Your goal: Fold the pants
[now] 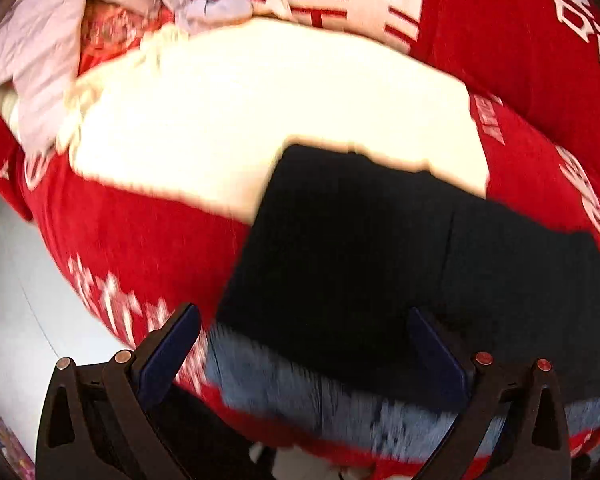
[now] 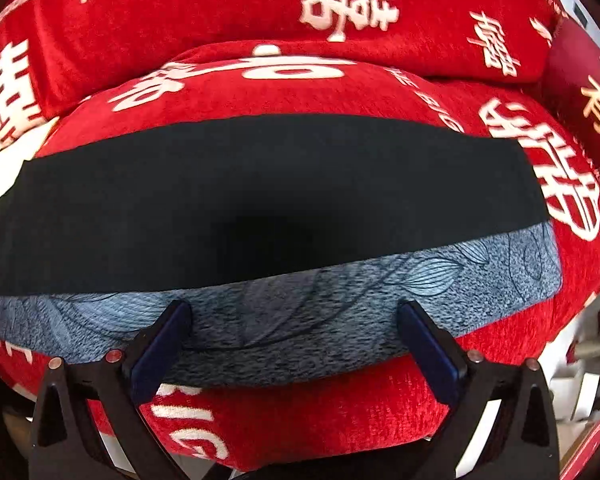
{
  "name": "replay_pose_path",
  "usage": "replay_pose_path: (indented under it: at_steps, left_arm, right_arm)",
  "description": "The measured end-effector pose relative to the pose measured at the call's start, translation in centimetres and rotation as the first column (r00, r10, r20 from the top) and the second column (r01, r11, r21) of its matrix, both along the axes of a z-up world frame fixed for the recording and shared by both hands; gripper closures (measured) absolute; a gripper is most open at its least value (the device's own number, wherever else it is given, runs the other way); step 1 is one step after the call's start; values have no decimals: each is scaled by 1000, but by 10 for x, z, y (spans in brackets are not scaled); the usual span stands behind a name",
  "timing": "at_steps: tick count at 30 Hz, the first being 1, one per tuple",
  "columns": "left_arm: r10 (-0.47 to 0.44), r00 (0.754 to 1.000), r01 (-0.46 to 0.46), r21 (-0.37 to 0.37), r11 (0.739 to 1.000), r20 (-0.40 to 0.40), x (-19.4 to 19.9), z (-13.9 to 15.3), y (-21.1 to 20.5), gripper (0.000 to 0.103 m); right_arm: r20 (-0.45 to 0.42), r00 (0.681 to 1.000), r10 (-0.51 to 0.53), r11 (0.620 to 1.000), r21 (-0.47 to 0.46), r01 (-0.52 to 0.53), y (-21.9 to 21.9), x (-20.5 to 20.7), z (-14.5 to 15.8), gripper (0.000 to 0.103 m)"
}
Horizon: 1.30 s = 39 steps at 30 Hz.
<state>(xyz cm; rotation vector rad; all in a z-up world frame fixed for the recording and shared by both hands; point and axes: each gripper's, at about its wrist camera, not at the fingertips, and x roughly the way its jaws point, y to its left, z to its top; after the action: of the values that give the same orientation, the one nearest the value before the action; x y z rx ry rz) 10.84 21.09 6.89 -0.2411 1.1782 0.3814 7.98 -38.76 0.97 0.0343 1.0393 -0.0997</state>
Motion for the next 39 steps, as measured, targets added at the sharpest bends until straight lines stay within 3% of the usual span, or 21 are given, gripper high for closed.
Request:
replay_pose_path:
  at_steps: [3,6,8,11,13,15,20,23,26,27,29,32,35,37,39]
  left_arm:
    - [62,994,-59,34,998,-88,42,-17,16,0]
    - [137,984,-140,-23,990,-113,67,-33,33,0]
    - [112,986,-114,-6,993,-123,79,-37,30,0]
    - [45,991,-34,93,995,-126,89,-31,13,0]
    - [42,995,-33,100,994,-94,78,-16,4,0]
    - [46,999,-46,-7,999,-25,51,1,-7,0]
    - [-91,996,90,-79,993,3,-13,15,-52,0]
    - [-184,983,183,-111,977,0,-19,8,-85,0]
    - [-233,970,229,-70,971,-65,-20,-12,-106,0]
    - [-239,970,236,-65,970,-44,-19,-15,-107,0]
    - [-229,972,224,-87,971,-53,-14,-14,-104,0]
    - [-231,970,229,-33,973,-75,-7,-2,-112,0]
    - [-328,943,323,-87,943,-61,-3,5,-155,0]
    - [-415,908,410,-89,908,-53,-1,6,-192,0]
    - [-515,855,512,-60,857,-64,-3,1,-232,0]
  right_arm:
    - [20,999,-35,999,36,35,-1,-3,-3,0]
    - [39,998,-41,999,28,40,3,-7,-3,0]
    - [40,998,-53,998,38,51,4,-11,-3,0]
    - [41,997,-60,998,35,59,2,-10,-2,0]
    - [37,997,-69,997,31,68,2,-8,-1,0]
    - [37,997,-69,997,34,67,1,-8,-1,0]
    - [38,997,-67,997,32,66,1,-8,-2,0]
    - [37,997,-66,997,33,64,1,-8,-1,0]
    - [34,997,-65,997,34,64,0,-8,-1,0]
    - [30,997,-66,997,34,65,-1,-8,-1,0]
    - [3,997,-82,996,47,82,-3,-8,2,0]
    - [9,993,-114,988,105,113,-2,-10,17,0]
    - [82,996,-18,996,91,10,23,0,33,0]
    - [27,996,91,994,65,-92,48,16,24,0]
    - [-61,987,147,989,1,-147,63,27,6,0]
